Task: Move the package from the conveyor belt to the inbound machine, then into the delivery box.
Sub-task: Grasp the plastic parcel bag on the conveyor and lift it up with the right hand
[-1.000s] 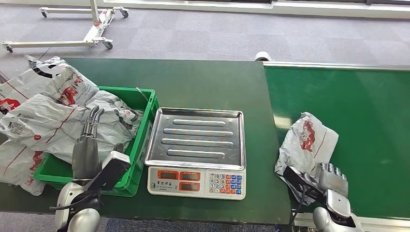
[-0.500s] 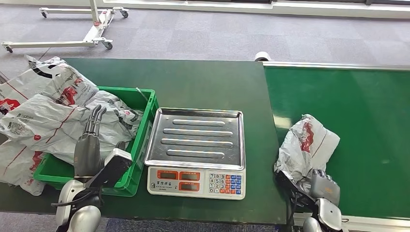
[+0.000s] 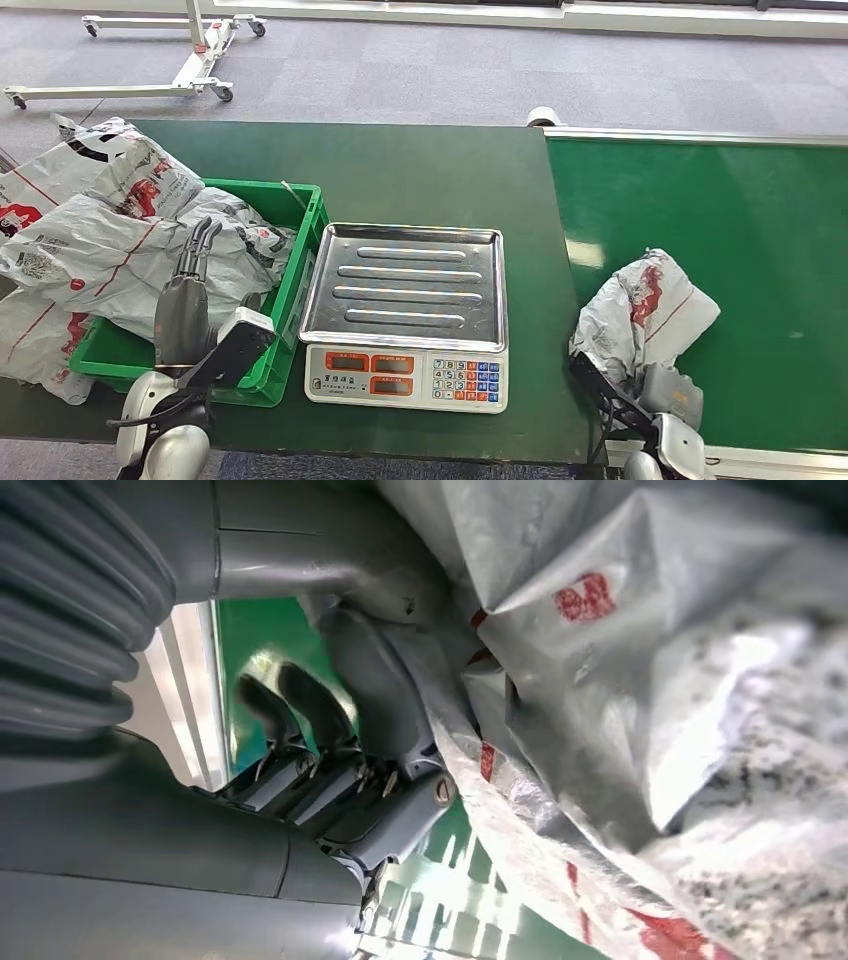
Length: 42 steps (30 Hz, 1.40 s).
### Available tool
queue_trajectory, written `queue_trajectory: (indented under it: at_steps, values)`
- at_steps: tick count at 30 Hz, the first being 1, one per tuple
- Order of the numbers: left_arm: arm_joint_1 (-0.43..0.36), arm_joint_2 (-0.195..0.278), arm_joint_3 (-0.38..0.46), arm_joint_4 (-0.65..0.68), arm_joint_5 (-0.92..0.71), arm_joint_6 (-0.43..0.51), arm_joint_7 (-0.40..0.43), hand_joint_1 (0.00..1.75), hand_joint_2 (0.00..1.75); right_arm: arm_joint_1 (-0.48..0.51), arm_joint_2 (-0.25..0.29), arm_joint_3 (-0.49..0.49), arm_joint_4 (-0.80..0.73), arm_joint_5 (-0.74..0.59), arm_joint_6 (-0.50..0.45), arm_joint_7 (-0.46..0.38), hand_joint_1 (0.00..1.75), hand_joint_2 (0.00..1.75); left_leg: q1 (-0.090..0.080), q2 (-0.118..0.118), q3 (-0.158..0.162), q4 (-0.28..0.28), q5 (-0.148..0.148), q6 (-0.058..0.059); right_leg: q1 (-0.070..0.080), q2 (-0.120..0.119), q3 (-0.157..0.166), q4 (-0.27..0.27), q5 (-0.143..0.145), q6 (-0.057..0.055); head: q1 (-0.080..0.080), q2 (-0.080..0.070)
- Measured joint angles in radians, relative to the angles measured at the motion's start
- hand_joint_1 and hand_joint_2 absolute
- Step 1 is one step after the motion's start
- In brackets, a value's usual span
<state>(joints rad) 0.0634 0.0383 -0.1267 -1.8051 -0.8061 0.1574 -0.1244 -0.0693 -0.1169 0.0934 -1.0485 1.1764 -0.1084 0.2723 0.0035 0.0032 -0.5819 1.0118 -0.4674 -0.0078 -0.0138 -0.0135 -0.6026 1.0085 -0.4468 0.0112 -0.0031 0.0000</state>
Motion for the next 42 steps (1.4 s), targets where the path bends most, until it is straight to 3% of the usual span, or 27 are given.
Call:
queue_trajectory:
  at_steps: [6,13,17,24,28,36,40,42]
  values:
    - [-0.018,-0.016,0.0,-0.001,-0.018,-0.017,0.0,0.0,0.0,0.008,0.034,-0.056,-0.008,-0.047,-0.02,-0.049,1.75,1.75,0.0,0.0,0.0,0.0,0.0,0.0,0.0,0.0,0.0,0.0,0.0,0.0,0.0,0.0]
    - [-0.026,-0.024,0.0,-0.001,-0.019,-0.02,-0.008,0.0,0.0,0.008,0.078,-0.116,-0.058,-0.196,-0.061,-0.224,1.75,1.75,0.0,0.0,0.0,0.0,0.0,0.0,0.0,0.0,0.0,0.0,0.0,0.0,0.0,0.0]
    - [-0.026,-0.029,0.0,0.0,-0.008,-0.018,-0.034,0.0,0.0,-0.026,0.086,-0.12,-0.137,-0.235,-0.119,-0.297,0.0,1.75,0.0,0.001,0.0,0.0,0.0,0.0,0.0,0.0,0.0,0.0,0.0,0.0,0.0,0.0]
    - [-0.029,-0.037,-0.004,0.006,-0.003,-0.018,-0.046,0.0,0.0,-0.141,0.068,-0.119,-0.194,-0.111,-0.111,-0.178,0.0,1.75,0.0,0.001,0.0,0.0,0.001,0.0,0.0,0.0,0.0,0.0,0.002,0.0,0.0,0.0]
    - [-0.029,-0.04,-0.005,0.006,-0.001,-0.018,-0.046,0.0,0.0,-0.164,0.061,-0.118,-0.194,-0.1,-0.117,-0.177,0.0,0.0,0.0,0.001,0.0,0.0,0.001,0.0,0.0,0.0,0.0,0.0,0.002,0.0,0.0,0.0]
    - [-0.03,-0.041,-0.006,0.006,0.021,-0.008,-0.065,0.0,0.0,-0.268,0.032,-0.072,-0.151,0.051,-0.19,-0.229,0.0,0.0,0.0,0.003,0.0,0.0,0.001,0.0,0.0,0.003,0.0,0.001,0.002,-0.001,0.0,0.0]
    - [-0.03,-0.04,-0.006,0.006,0.033,0.0,-0.064,0.0,0.0,-0.334,0.032,-0.026,-0.042,0.085,-0.154,-0.185,0.0,1.75,0.0,0.003,0.001,0.0,0.001,0.0,0.0,0.003,0.0,0.001,0.002,-0.001,0.0,0.0]
    - [-0.03,-0.039,-0.006,0.007,0.038,0.001,-0.064,0.0,0.0,-0.351,0.032,-0.002,0.031,0.086,-0.15,-0.173,0.0,1.75,0.0,0.002,0.001,0.0,0.002,0.0,0.0,0.002,0.001,0.001,0.002,-0.001,0.0,0.0]
